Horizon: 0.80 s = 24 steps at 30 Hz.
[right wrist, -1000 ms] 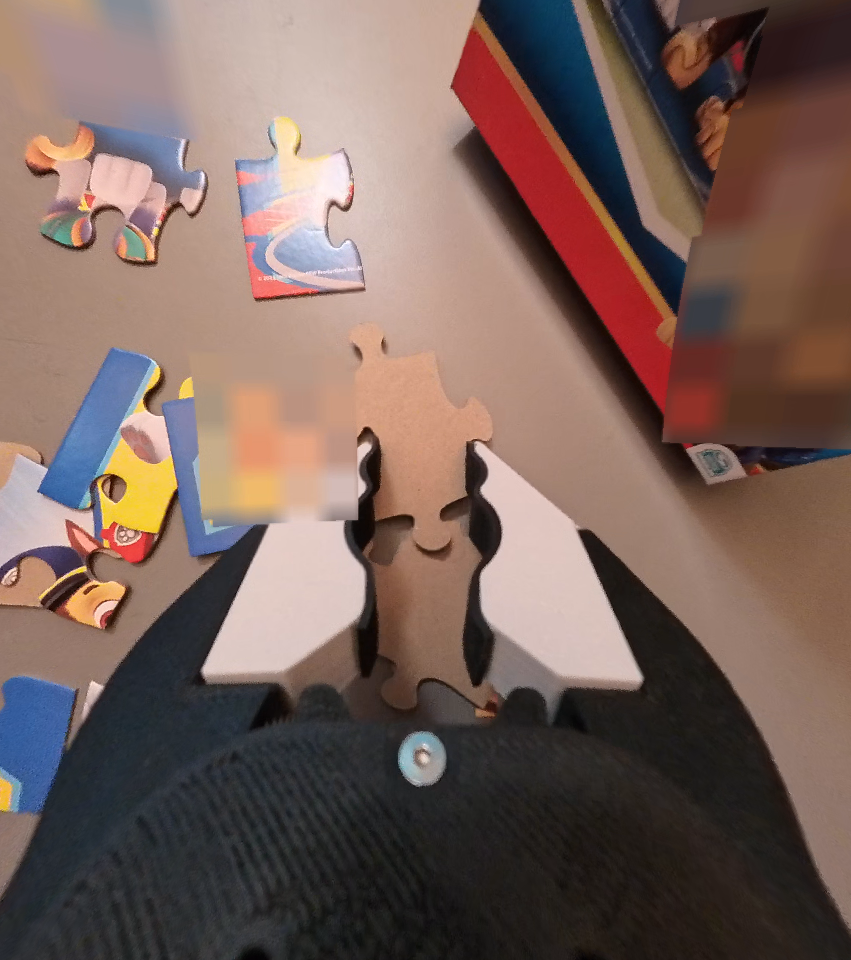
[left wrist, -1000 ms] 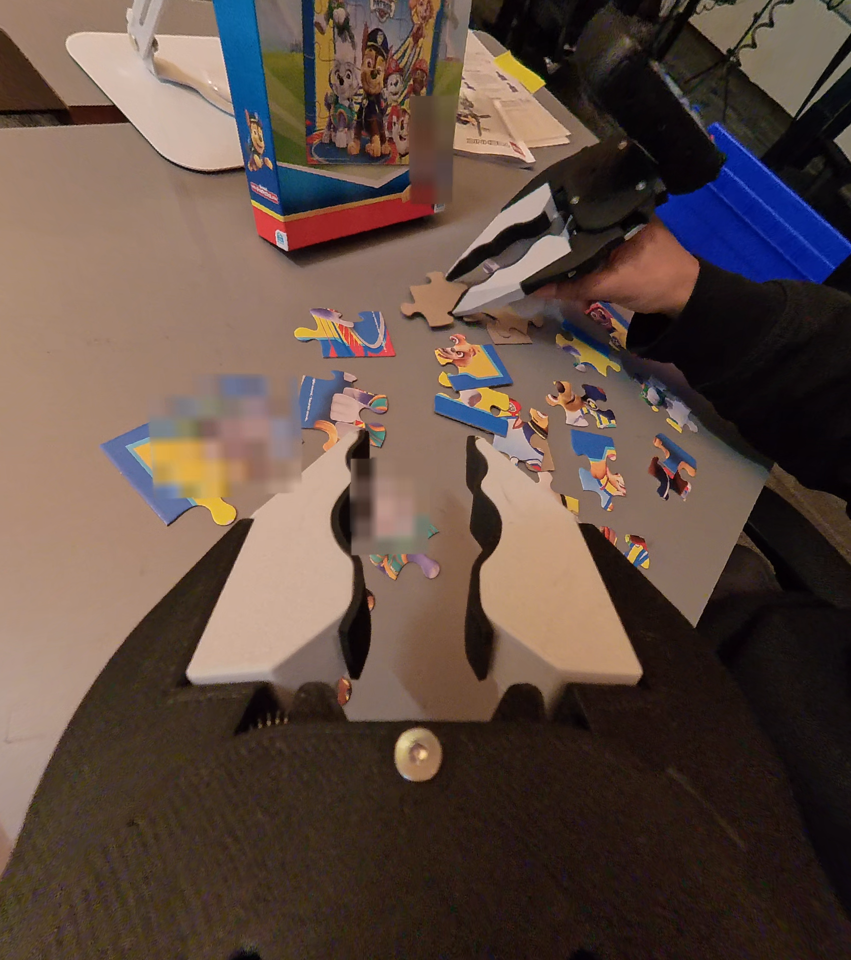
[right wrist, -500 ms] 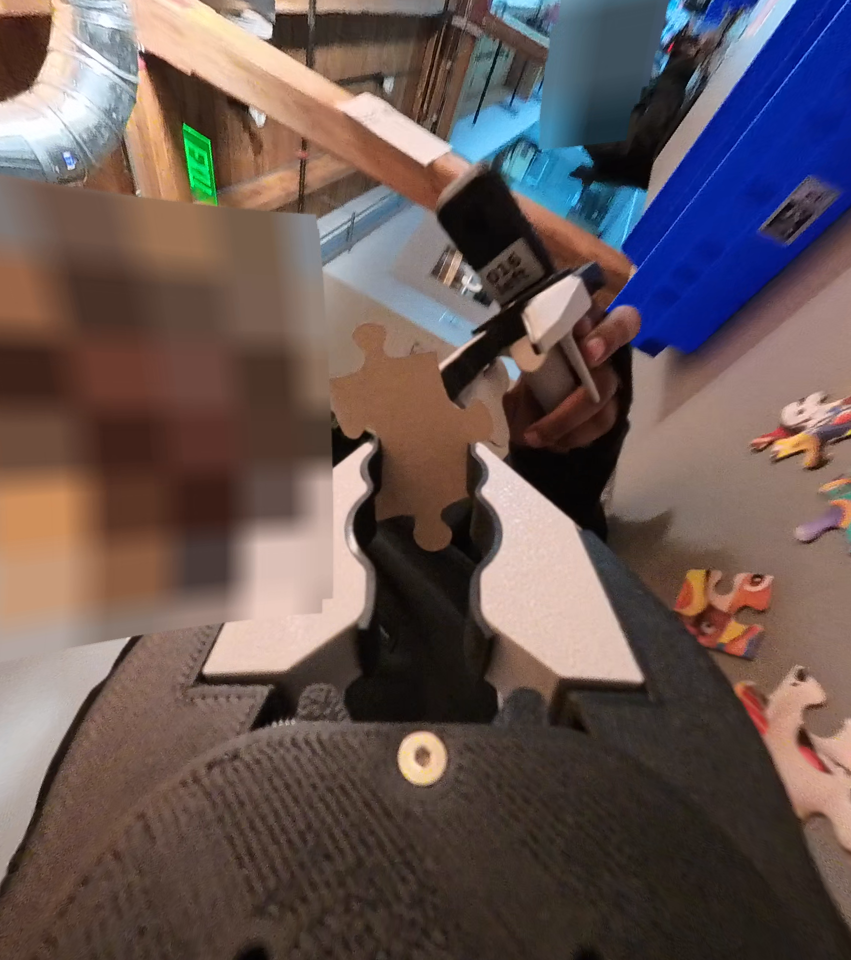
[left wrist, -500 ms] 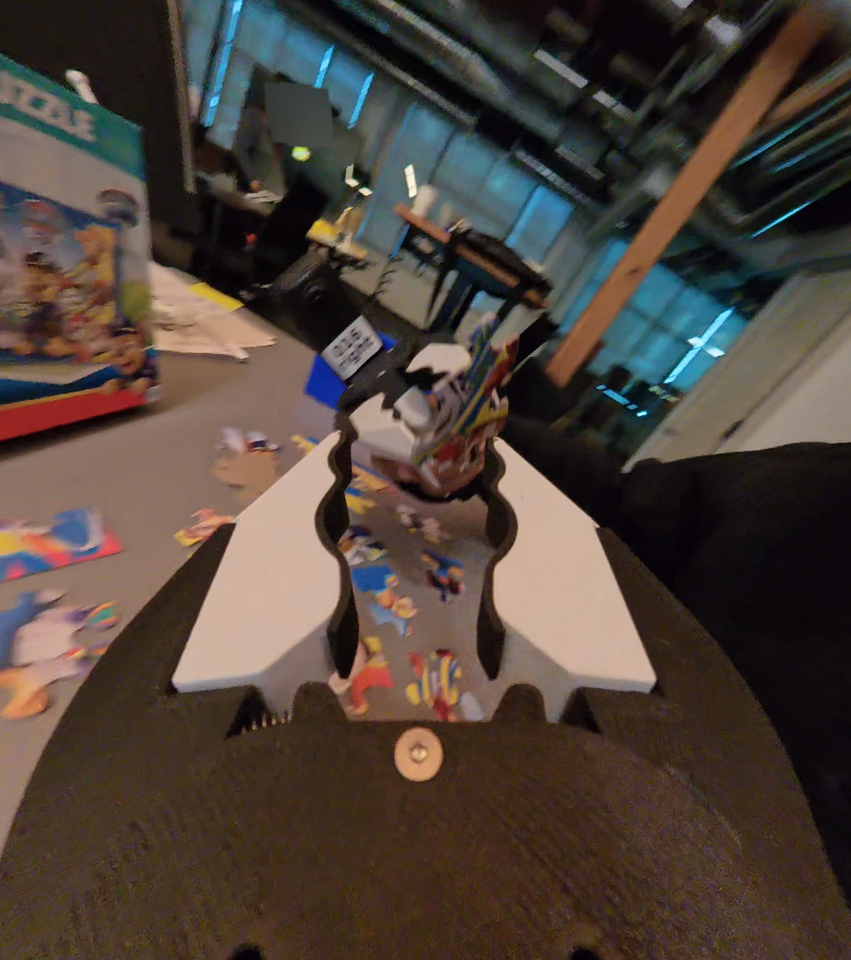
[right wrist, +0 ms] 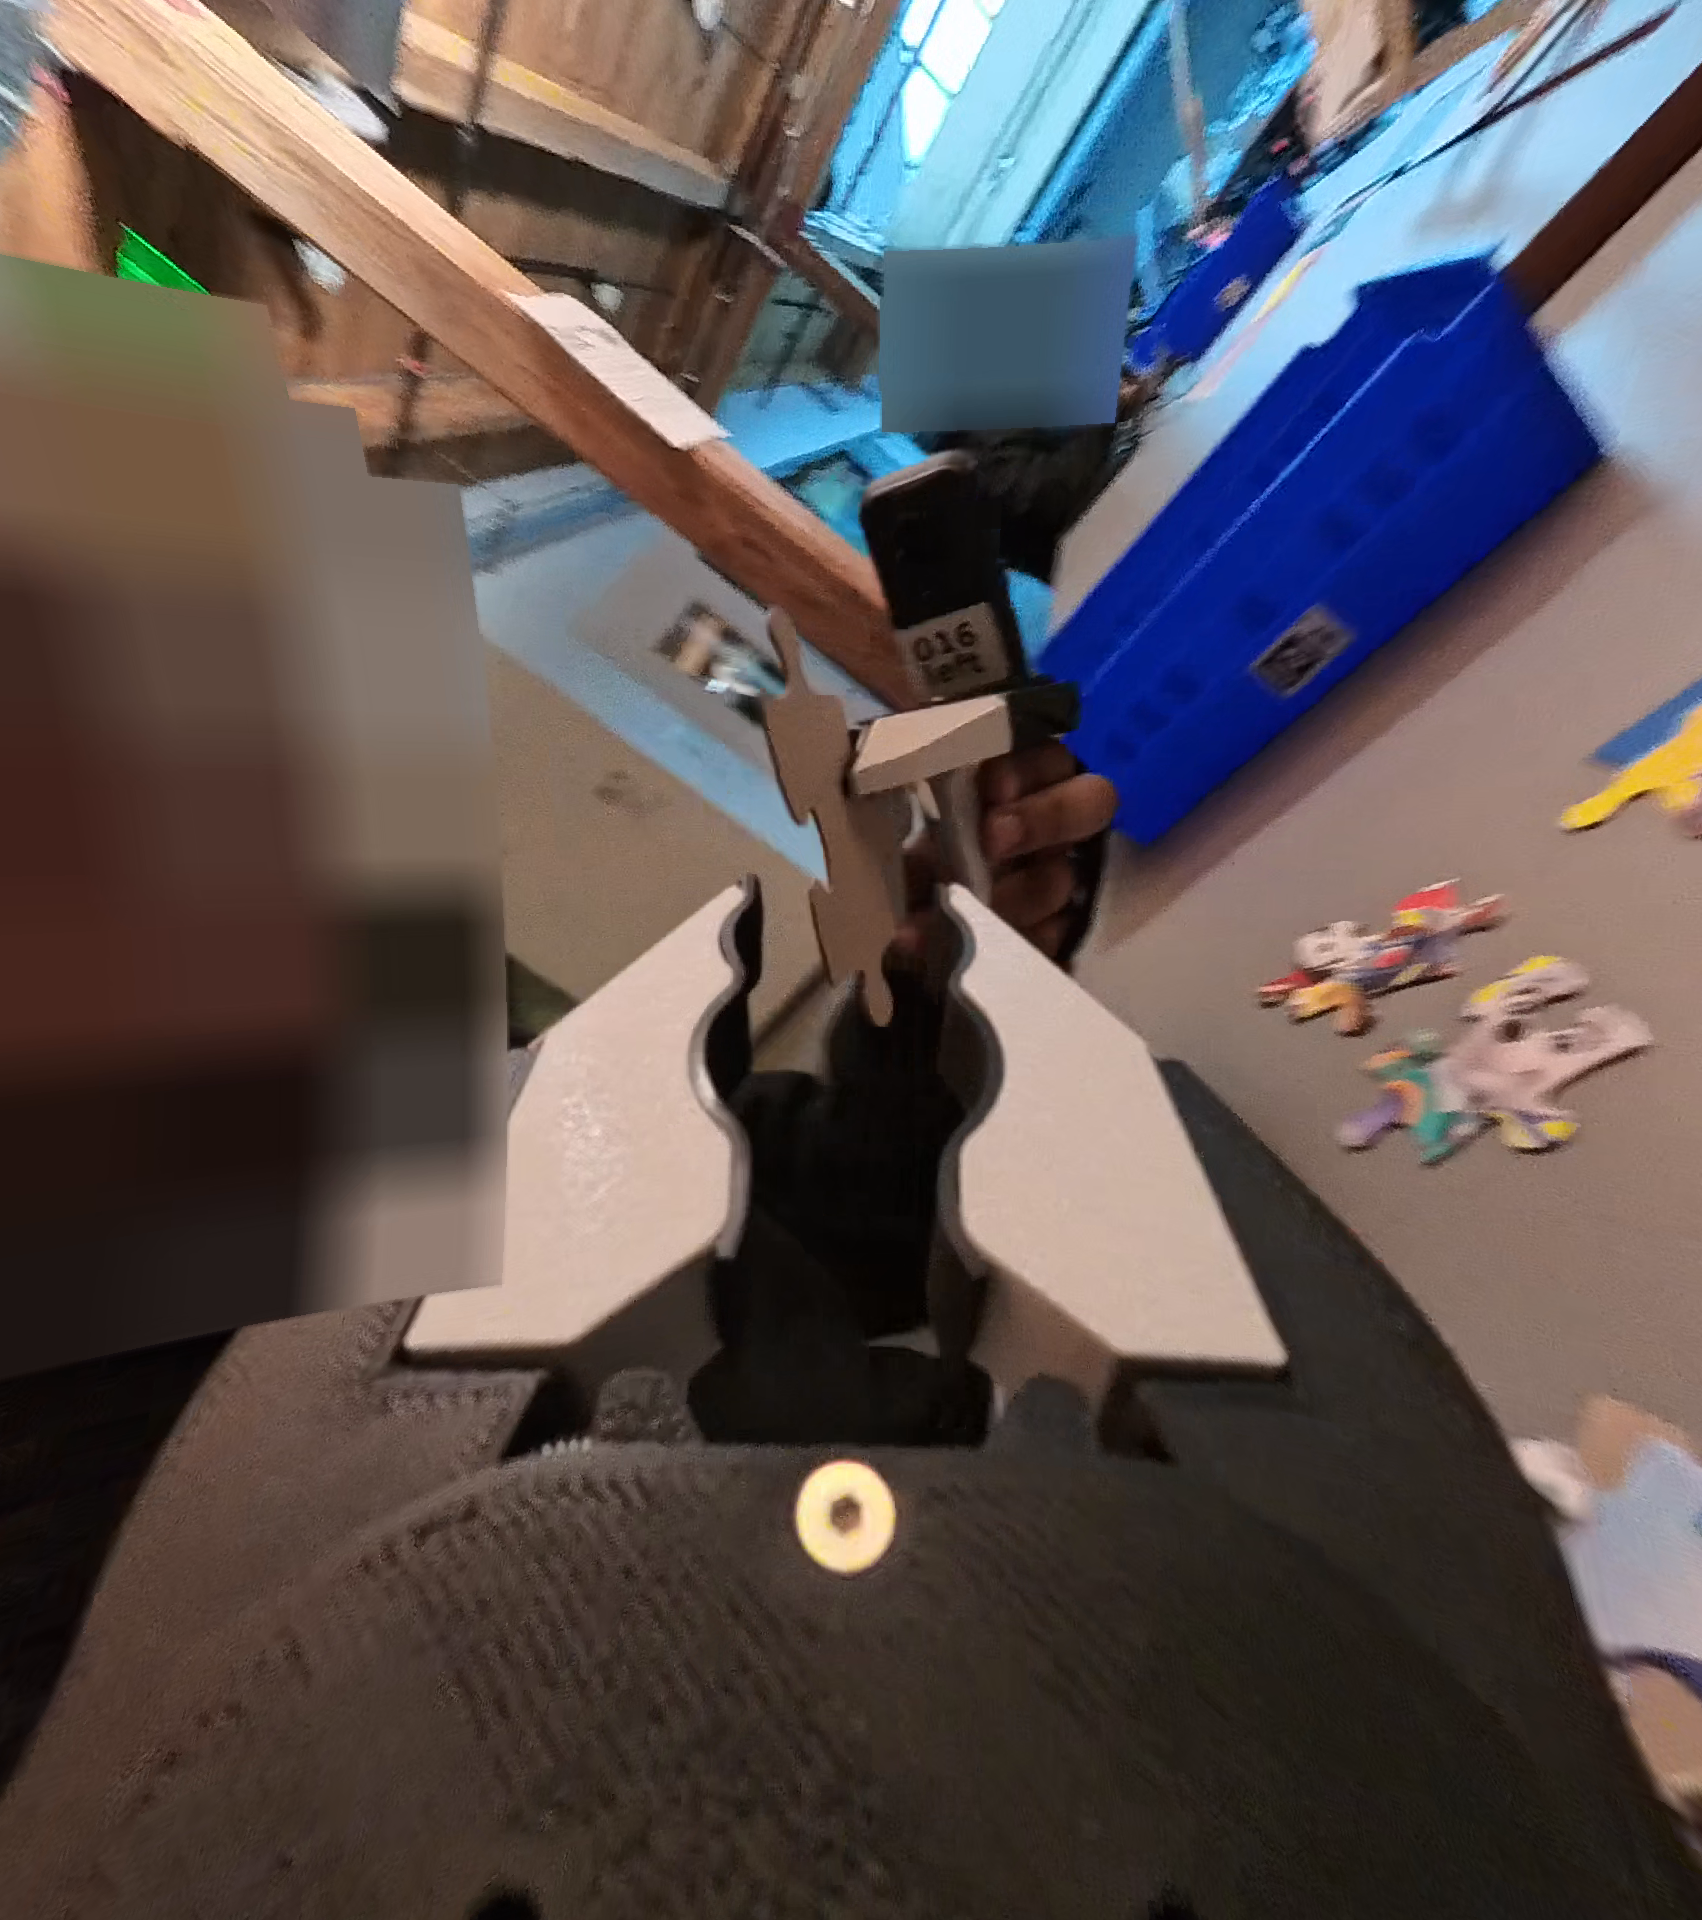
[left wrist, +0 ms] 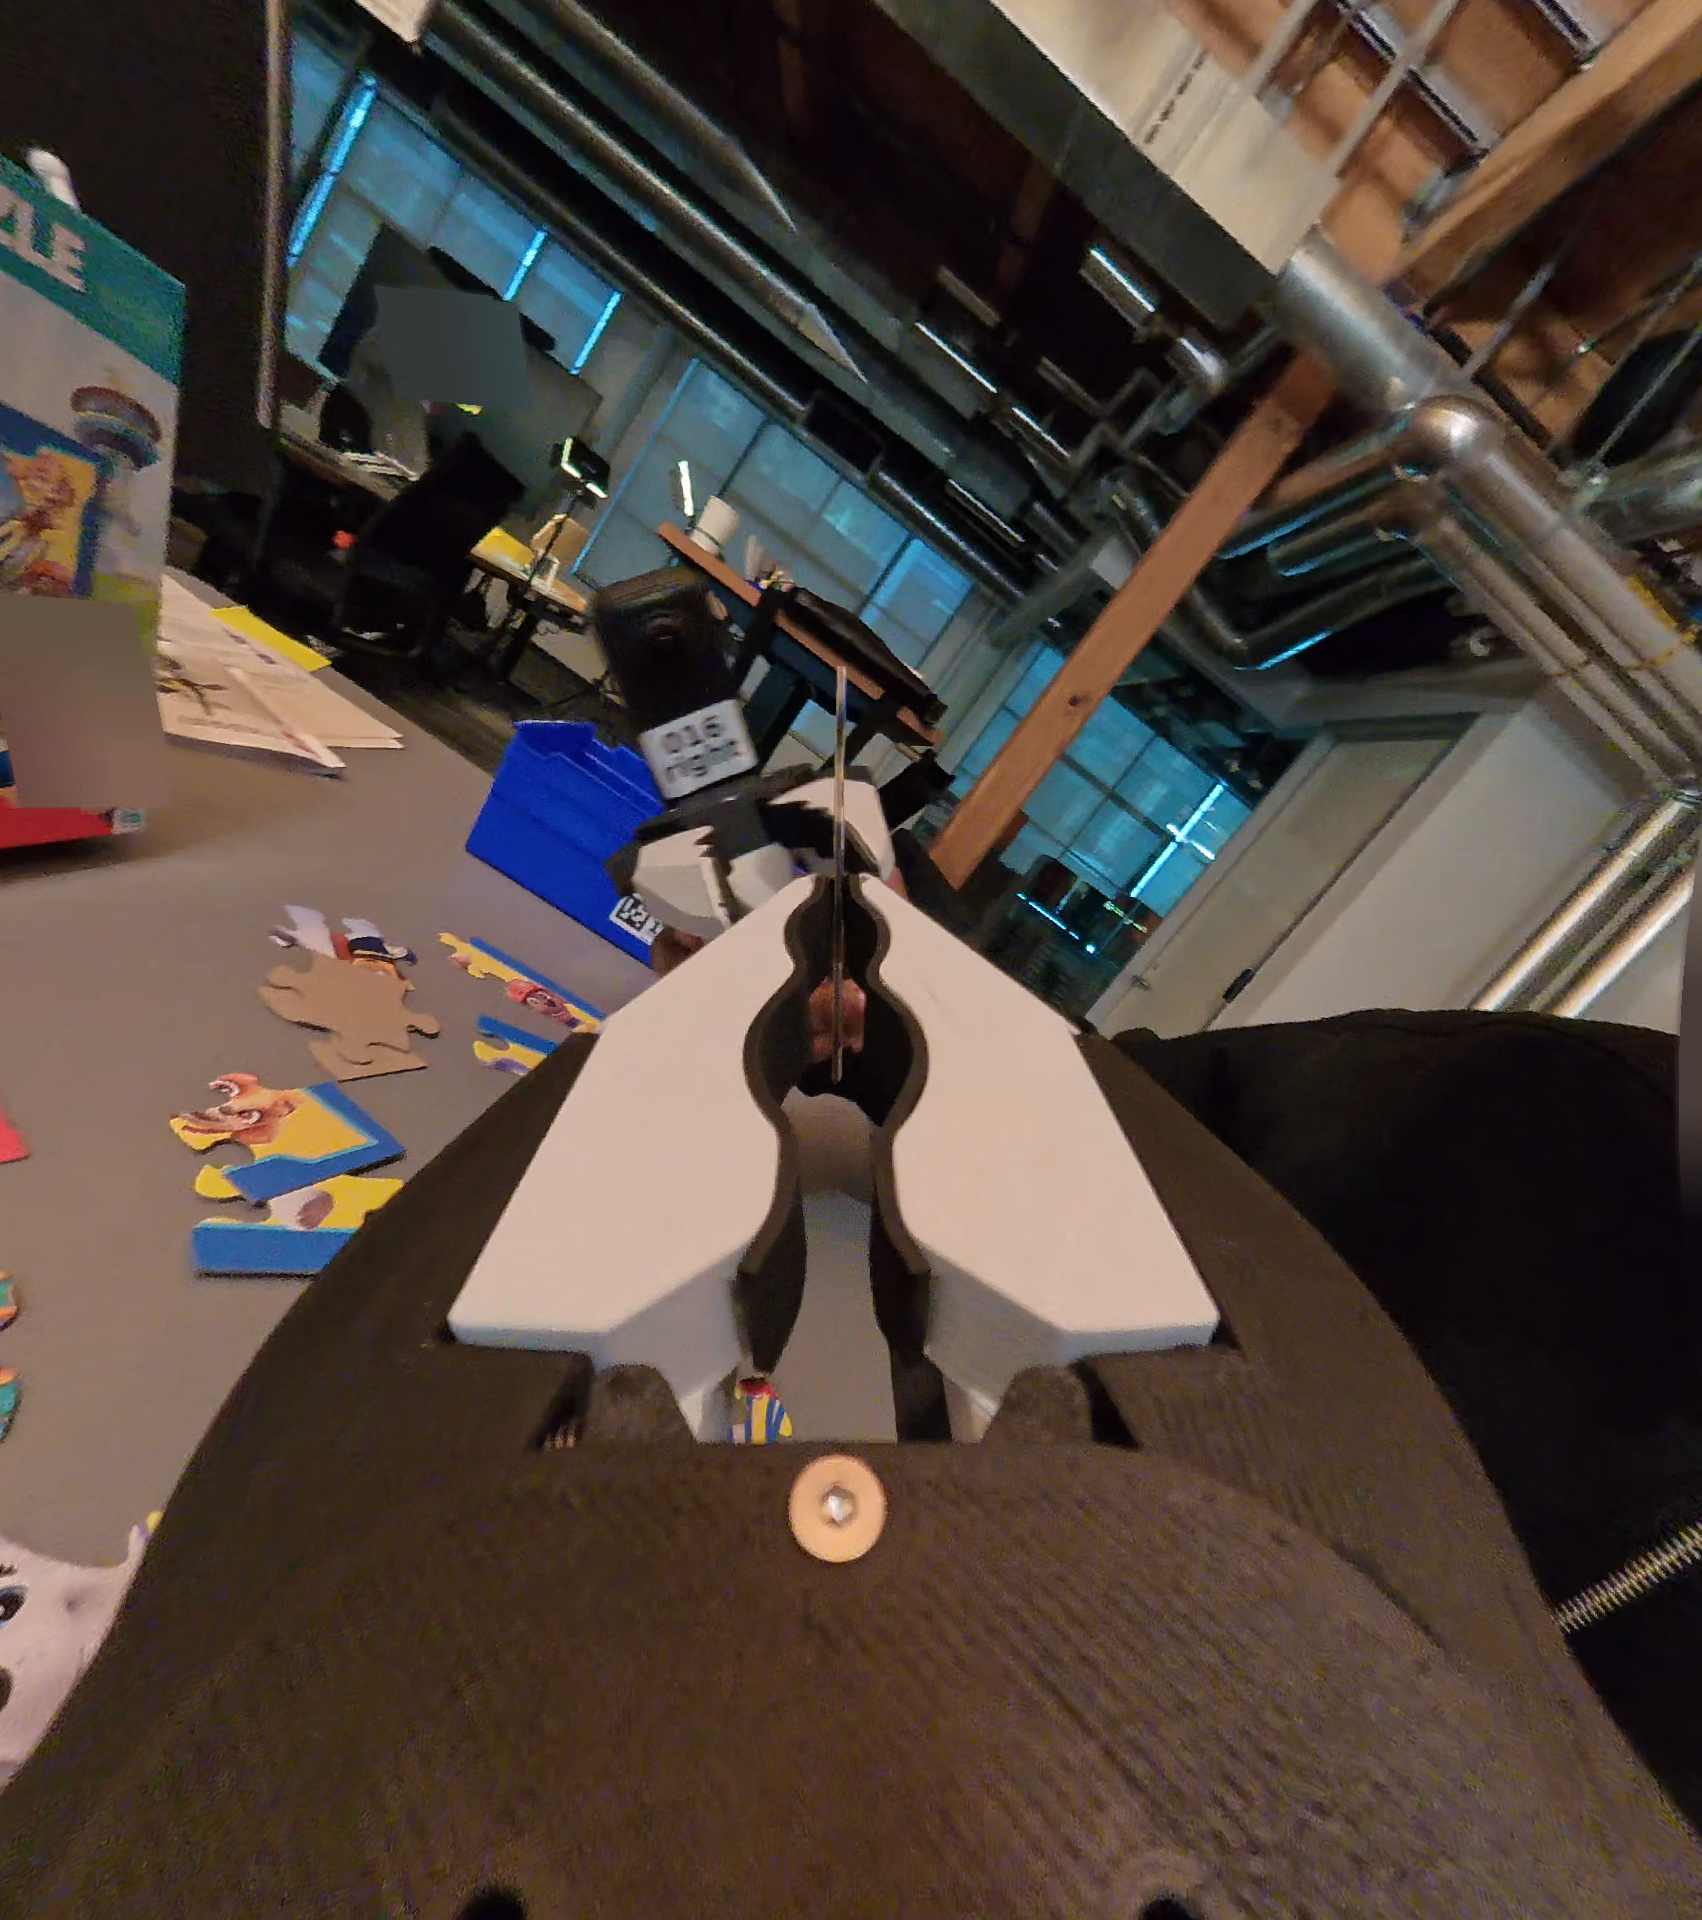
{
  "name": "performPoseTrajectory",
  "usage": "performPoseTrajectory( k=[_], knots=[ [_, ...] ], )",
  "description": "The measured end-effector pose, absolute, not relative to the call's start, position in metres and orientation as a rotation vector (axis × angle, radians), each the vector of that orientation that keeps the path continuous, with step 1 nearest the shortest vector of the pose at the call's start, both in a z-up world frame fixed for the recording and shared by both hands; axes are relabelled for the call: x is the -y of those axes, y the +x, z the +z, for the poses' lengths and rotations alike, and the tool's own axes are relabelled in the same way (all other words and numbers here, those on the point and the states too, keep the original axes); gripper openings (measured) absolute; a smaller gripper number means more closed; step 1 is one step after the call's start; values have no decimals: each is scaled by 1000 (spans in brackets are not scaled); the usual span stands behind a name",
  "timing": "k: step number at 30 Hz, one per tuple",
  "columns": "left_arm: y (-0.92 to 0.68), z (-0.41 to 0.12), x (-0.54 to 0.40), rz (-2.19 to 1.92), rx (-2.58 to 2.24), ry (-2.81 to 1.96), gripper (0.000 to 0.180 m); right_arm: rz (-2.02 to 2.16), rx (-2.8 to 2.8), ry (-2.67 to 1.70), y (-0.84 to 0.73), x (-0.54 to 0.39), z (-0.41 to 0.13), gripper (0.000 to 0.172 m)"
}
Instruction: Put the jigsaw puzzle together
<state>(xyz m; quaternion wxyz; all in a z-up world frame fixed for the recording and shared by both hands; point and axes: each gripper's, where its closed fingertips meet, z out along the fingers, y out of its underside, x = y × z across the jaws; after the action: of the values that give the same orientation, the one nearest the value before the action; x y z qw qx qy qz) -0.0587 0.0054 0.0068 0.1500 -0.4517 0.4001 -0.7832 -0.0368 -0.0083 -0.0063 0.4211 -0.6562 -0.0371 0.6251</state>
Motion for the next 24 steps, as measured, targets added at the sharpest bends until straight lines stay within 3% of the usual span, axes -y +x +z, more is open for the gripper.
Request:
performPoseTrajectory(
  k=[1,6,9,10,12,15,24],
  knots=[
    [-58,6,-8,-2244,-1133,-1315,0,1467,134,-1674,-38,9,-8,32],
    [-55,1,-11,-2277,-1105,-1355,0,1136,334,-1805,-53,12,-17,25],
    [-53,-2,-10,-2308,-1101,-1374,0,1092,360,-1812,-56,11,-17,2],
    [-53,-2,-12,-2303,-1083,-1388,5,1090,348,-1815,-54,9,-19,0],
    [-49,-9,-26,-2216,-1031,-1467,33,1111,295,-1812,-47,6,-22,0],
    [-52,-21,-56,-2027,-934,-1560,50,1114,89,-1895,-28,-4,-48,0],
    [-79,-9,-89,-1991,-805,-1524,47,1036,-375,-2198,-21,-11,-154,0]
  ],
)
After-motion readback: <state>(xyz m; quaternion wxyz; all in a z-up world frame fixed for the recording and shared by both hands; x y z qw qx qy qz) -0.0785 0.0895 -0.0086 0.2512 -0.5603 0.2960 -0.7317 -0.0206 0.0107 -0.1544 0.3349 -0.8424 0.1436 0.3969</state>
